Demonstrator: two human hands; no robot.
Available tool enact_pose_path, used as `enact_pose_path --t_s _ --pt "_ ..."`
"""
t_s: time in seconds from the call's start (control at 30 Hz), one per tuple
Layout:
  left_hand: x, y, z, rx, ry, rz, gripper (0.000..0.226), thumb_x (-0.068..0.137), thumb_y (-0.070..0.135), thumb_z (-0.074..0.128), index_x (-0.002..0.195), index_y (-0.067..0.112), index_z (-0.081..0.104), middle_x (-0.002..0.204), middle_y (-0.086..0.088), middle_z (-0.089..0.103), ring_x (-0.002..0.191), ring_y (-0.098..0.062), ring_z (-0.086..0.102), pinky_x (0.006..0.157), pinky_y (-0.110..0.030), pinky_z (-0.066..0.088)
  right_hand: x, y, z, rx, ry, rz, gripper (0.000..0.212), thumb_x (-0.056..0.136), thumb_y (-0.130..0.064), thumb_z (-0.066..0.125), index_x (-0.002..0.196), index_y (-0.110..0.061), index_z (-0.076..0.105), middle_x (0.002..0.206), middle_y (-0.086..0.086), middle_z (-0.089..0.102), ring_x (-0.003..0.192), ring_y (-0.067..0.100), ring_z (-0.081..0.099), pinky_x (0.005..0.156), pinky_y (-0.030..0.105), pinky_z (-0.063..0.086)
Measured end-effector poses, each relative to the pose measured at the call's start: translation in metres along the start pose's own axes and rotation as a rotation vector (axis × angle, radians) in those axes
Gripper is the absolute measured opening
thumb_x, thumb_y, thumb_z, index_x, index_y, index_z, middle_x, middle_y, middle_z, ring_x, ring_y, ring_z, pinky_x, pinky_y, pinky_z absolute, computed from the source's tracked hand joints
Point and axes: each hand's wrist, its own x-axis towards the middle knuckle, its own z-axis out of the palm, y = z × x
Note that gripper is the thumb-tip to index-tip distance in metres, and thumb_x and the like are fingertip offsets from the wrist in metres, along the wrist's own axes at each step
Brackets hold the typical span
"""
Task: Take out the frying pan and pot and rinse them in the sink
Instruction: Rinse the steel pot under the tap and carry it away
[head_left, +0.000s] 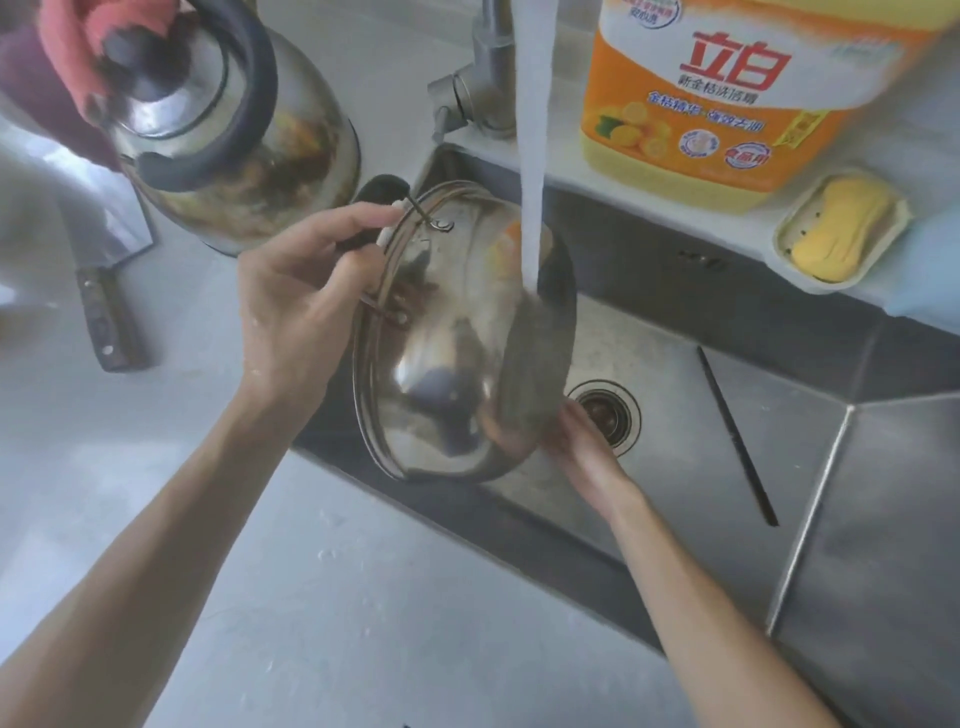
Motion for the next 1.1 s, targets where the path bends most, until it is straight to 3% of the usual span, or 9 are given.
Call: enact_pose_path --t_s 0.07,0.17,0.3,0.43,0.57,0.67,0.8,0.93,1.1 --pt "0.0 0.001 -0.001 -0.075 0.002 -0.039 0.044 0.078 -0.005 0.051 0.079 0.033 0.073 0.054 0.013 0.061 0.052 -0.006 0.051 0.057 -0.018 0.047 0.003 -0.005 0.002 0.072 -0.02 -0.029 0.063 0.076 -0.05 0.068 0.126 -0.015 0.051 0.136 0.016 0.052 0.116 0.025 0.053 0.1 0.04 0.036" --pt "0.001 -0.006 -0.009 -0.136 0.018 -0.109 0.046 0.078 -0.005 0.045 0.077 0.031 0.072 0.048 0.012 0.056 0.05 -0.005 0.05 0.06 -0.017 0.045 -0.004 -0.015 0.003 0.102 -0.068 -0.063 0.045 0.087 -0.028 0.059 0.126 -0.006 0.053 0.124 0.016 0.061 0.109 0.028 0.059 0.094 0.039 0.045" --pt "0.008 -0.03 -0.028 -0.169 0.001 -0.24 0.041 0.08 -0.002 0.043 0.076 0.03 0.069 0.05 0.01 0.055 0.055 -0.008 0.05 0.062 -0.018 0.045 -0.02 -0.021 -0.023 0.015 0.038 -0.197 0.034 0.08 -0.004 0.064 0.112 -0.009 0.054 0.102 0.015 0.062 0.088 0.031 0.054 0.067 0.035 0.046" --pt "0.005 -0.058 -0.037 0.007 -0.149 -0.323 0.03 0.089 0.001 0.051 0.078 0.026 0.063 0.059 0.009 0.062 0.06 -0.007 0.058 0.067 -0.019 0.051 -0.059 -0.051 -0.056 -0.05 0.102 -0.297 0.018 0.081 -0.018 0.062 0.096 -0.022 0.053 0.072 0.006 0.066 0.053 0.015 0.058 0.048 0.023 0.048" --pt "0.003 -0.066 -0.02 0.139 -0.206 -0.358 0.02 0.087 0.014 0.062 0.074 0.027 0.067 0.056 0.009 0.063 0.052 -0.005 0.057 0.063 -0.018 0.051 -0.078 -0.067 -0.086 -0.326 0.157 -0.206 0.019 0.095 -0.022 0.047 0.085 -0.011 0.059 0.044 -0.002 0.044 0.034 0.007 0.033 0.033 0.016 0.024" --pt "0.006 -0.064 -0.009 0.187 -0.237 -0.382 0.014 0.089 0.018 0.061 0.077 0.024 0.068 0.053 0.007 0.064 0.049 -0.004 0.057 0.058 -0.016 0.052 -0.091 -0.079 -0.096 -0.34 0.164 -0.146 0.025 0.091 -0.032 0.053 0.087 -0.01 0.065 0.05 0.004 0.037 0.037 0.006 0.028 0.035 0.016 0.018" --pt "-0.003 -0.085 -0.016 0.283 -0.557 -0.471 0.015 0.092 0.018 0.056 0.088 0.025 0.067 0.066 0.005 0.067 0.061 -0.002 0.061 0.064 -0.015 0.051 -0.123 -0.117 -0.105 -0.311 0.251 -0.301 0.061 0.038 -0.069 0.079 0.081 -0.026 0.072 0.066 -0.008 0.06 0.054 0.001 0.045 0.04 0.01 0.026" --pt "-0.017 -0.104 -0.008 0.286 -0.781 -0.514 0.009 0.092 0.01 0.055 0.09 0.014 0.062 0.081 -0.003 0.062 0.068 -0.001 0.058 0.067 -0.012 0.048 -0.154 -0.157 -0.094 -0.611 0.257 -0.543 0.015 0.068 -0.038 0.075 0.075 -0.029 0.066 0.063 -0.013 0.064 0.056 -0.001 0.054 0.043 0.005 0.035" --pt "-0.017 -0.106 0.0 0.29 -0.556 -0.295 0.017 0.091 0.007 0.056 0.085 0.022 0.058 0.083 0.009 0.063 0.075 0.003 0.056 0.08 -0.016 0.043 -0.148 -0.173 -0.084 -0.703 0.281 -0.685 0.011 0.066 -0.031 0.071 0.071 -0.036 0.062 0.073 -0.021 0.067 0.063 -0.004 0.058 0.063 0.006 0.045"
